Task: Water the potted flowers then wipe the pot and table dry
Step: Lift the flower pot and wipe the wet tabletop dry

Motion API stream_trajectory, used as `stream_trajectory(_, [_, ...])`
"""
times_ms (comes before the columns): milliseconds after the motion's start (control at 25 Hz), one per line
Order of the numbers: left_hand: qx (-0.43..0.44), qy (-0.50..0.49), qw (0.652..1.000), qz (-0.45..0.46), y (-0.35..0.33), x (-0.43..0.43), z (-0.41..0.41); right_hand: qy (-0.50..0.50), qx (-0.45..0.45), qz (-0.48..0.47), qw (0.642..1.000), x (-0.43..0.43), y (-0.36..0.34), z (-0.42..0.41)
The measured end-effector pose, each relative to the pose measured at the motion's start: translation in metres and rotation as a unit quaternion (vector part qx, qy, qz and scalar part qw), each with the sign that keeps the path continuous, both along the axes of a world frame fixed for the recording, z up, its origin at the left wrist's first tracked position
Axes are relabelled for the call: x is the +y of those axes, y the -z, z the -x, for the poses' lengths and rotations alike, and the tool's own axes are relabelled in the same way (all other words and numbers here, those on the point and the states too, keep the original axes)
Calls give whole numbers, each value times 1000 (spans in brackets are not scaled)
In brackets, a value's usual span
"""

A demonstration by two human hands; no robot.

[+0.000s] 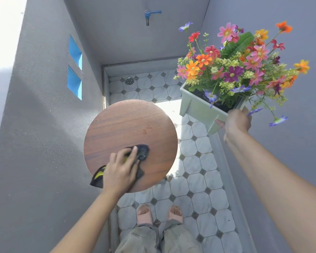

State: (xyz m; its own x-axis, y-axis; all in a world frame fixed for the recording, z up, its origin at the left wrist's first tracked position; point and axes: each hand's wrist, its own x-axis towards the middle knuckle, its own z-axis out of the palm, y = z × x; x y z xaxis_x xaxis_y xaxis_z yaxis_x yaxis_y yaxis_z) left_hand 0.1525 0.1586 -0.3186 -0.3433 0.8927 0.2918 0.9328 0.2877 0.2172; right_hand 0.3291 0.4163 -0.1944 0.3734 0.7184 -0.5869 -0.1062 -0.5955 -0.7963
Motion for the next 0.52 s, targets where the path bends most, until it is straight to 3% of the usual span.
stream_trajectory(120, [-28,-206,978,33,-4,29,63,-7,-21,3,1000,0,1,0])
stream_trajectory(240, [-58,-238,968,55,-12,98,96,-12,8,-3,1000,-1,4,-3])
stream_trajectory(320, [-41,-159,985,58,-13,141,87,-59,20,-10,998,-1,6,-3])
stream_trajectory(400, [-15,-11,999,32,-14,167,58,-77,19,-17,997,1,6,-1])
stream_trajectory(520, [28,250,968,1,-8,157,0,-46,21,-1,999,9,3,3])
